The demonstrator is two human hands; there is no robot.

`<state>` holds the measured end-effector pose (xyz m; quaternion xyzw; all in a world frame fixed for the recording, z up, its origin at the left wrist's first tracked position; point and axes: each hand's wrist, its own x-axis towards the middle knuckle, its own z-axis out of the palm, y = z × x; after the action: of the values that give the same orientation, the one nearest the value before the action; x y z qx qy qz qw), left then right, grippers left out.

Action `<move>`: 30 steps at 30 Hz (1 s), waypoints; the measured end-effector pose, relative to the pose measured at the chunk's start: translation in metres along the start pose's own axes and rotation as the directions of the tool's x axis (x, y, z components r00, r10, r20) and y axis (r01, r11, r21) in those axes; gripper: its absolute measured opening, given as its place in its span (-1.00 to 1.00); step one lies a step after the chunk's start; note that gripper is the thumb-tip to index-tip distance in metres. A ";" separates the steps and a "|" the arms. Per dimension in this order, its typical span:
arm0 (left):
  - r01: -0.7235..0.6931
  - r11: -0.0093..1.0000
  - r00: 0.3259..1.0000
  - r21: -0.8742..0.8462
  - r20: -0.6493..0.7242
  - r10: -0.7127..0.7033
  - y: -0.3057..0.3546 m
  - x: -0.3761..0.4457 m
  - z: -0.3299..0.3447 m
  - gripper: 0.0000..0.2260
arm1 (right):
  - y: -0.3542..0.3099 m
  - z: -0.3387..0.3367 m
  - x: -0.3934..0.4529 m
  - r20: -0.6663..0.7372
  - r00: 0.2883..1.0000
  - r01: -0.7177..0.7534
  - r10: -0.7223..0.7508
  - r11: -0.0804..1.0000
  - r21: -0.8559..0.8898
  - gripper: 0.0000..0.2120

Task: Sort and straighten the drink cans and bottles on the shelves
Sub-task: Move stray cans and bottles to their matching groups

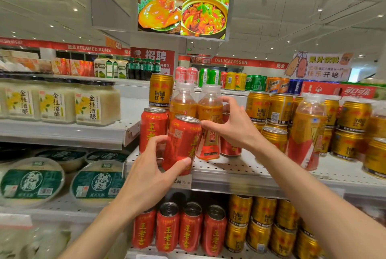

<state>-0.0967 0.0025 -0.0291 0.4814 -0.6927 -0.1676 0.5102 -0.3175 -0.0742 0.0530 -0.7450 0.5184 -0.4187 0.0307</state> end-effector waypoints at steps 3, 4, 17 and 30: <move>0.007 1.000 1.000 0.008 0.001 -0.007 0.003 -0.002 0.001 -0.40 | 0.005 -0.005 0.000 0.037 0.999 0.013 -0.015 0.998 0.057 -0.23; 0.009 1.000 1.000 0.011 0.002 -0.009 0.004 -0.002 0.002 -0.42 | 0.006 -0.007 -0.001 0.043 0.999 0.011 -0.014 0.997 0.072 -0.22; -0.002 1.000 1.000 -0.006 0.013 0.002 0.017 -0.005 0.015 -0.44 | 0.011 -0.031 -0.018 -0.055 0.998 0.042 -0.031 0.978 0.206 -0.24; -0.050 0.993 0.997 0.103 -0.055 0.056 0.029 0.011 0.055 -0.36 | 0.023 -0.086 -0.067 -0.087 0.992 -0.062 0.089 0.959 0.276 -0.24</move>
<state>-0.1593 -0.0068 -0.0253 0.4928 -0.6979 -0.1042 0.5092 -0.3985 0.0025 0.0582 -0.6918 0.4847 -0.5208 0.1235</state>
